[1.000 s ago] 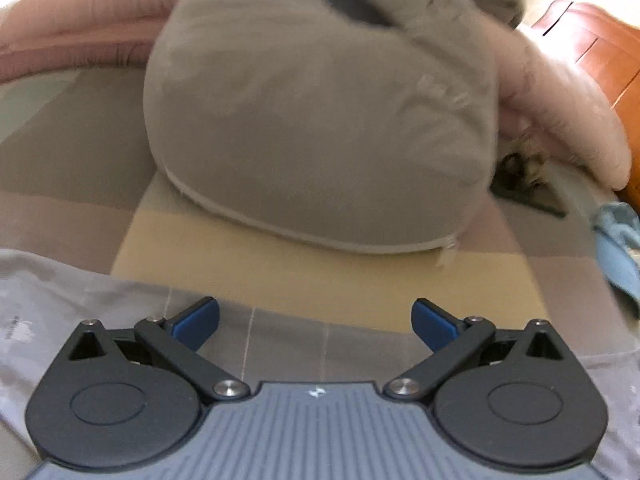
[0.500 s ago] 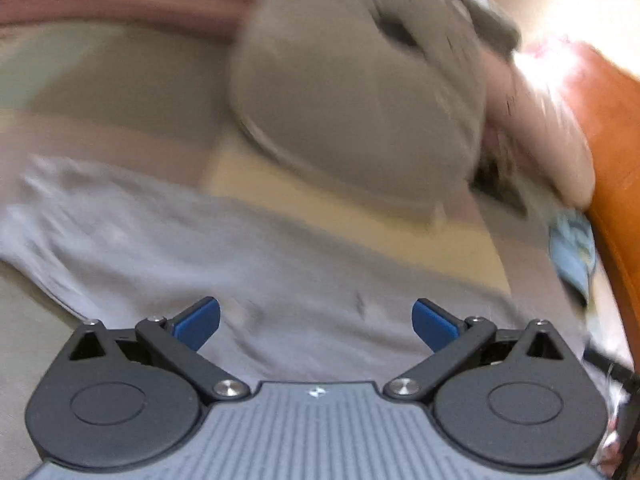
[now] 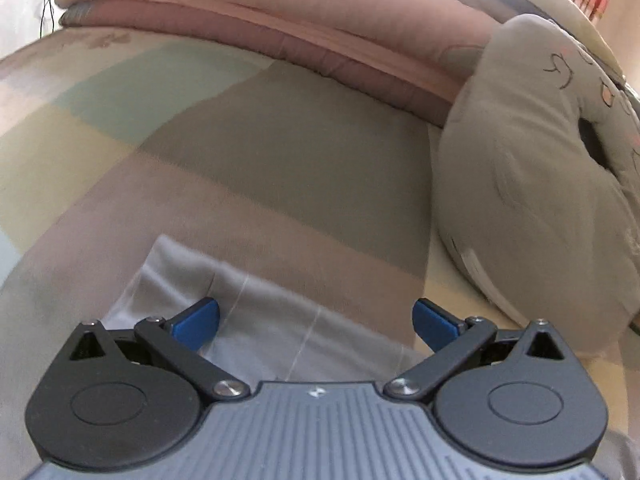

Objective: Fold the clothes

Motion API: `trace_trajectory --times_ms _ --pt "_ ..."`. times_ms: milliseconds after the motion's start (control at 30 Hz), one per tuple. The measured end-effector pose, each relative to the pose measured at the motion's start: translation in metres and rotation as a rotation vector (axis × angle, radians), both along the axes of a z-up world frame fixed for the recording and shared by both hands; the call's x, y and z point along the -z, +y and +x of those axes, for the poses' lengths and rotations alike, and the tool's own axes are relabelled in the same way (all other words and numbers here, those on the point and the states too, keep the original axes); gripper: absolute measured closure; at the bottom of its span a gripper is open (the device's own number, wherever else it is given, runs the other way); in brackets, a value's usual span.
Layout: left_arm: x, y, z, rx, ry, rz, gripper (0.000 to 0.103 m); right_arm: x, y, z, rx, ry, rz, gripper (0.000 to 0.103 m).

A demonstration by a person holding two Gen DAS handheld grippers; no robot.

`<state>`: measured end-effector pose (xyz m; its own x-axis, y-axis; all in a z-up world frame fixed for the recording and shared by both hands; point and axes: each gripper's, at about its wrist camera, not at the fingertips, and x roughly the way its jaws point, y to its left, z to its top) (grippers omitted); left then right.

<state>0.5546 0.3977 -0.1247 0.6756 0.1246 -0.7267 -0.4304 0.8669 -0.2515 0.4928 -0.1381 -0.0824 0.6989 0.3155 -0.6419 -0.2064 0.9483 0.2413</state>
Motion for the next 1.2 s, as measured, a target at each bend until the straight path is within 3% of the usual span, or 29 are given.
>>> trace_trajectory --times_ms 167,267,367,433,533,633,800,933,1100,1200 --pt "-0.002 -0.008 0.007 0.004 -0.016 0.047 0.001 0.002 0.005 0.000 0.001 0.003 -0.024 0.000" --pt "-0.010 -0.020 -0.013 0.085 -0.037 0.086 0.001 -0.001 0.007 -0.002 -0.009 -0.006 -0.024 0.000" --pt "-0.008 -0.032 -0.035 0.198 -0.042 0.064 0.001 -0.003 0.010 -0.004 -0.019 -0.016 -0.025 0.000" --pt "0.001 -0.030 -0.039 0.179 0.040 0.069 0.001 -0.005 0.011 -0.005 -0.026 -0.022 -0.025 0.000" --pt "0.000 -0.027 -0.043 0.134 0.114 0.153 0.002 -0.008 0.012 -0.007 -0.033 -0.032 -0.022 0.000" --pt "-0.021 -0.036 -0.052 0.111 0.103 0.150 0.002 -0.008 0.012 -0.006 -0.032 -0.028 -0.017 0.000" --pt "-0.056 -0.082 -0.080 0.274 0.081 0.209 0.002 -0.011 0.016 -0.008 -0.041 -0.031 -0.022 0.000" --pt "-0.073 -0.133 -0.121 0.407 0.095 0.217 0.001 -0.032 0.019 -0.023 -0.094 -0.082 0.020 0.000" --pt "-0.070 -0.197 -0.173 0.518 0.072 0.240 0.001 -0.068 0.004 -0.051 -0.141 -0.146 0.098 0.000" --pt "-0.060 -0.236 -0.201 0.591 0.040 0.317 0.001 -0.075 -0.020 -0.072 -0.162 -0.135 0.095 0.000"
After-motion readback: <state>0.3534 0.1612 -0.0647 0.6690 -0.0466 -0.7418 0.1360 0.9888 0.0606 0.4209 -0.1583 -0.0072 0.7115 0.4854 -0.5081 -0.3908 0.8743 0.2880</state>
